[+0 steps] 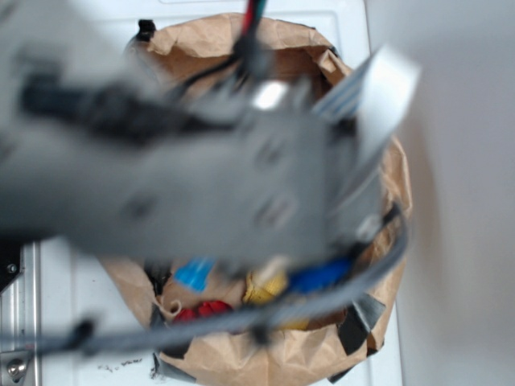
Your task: Grab the blue bottle.
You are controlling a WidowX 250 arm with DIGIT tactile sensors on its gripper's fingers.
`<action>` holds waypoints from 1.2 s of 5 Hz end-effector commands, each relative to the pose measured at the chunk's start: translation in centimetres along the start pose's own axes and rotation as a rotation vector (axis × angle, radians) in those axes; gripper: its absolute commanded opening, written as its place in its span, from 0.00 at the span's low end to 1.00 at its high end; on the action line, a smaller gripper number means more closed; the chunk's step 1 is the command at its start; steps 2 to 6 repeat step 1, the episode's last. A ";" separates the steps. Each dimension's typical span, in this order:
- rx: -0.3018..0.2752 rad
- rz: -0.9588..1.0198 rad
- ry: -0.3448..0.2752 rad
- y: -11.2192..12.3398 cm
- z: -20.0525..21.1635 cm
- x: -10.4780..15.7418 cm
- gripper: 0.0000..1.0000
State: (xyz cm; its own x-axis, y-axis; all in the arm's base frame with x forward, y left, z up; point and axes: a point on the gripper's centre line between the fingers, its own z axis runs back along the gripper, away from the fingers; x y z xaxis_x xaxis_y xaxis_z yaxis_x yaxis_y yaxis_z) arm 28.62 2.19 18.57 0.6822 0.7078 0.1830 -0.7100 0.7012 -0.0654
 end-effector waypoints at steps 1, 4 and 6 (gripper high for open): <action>0.104 -0.113 -0.179 1.7 2.1 0.8 0.00; 0.104 -0.113 -0.179 1.7 2.1 0.8 0.00; 0.104 -0.113 -0.179 1.7 2.1 0.8 0.00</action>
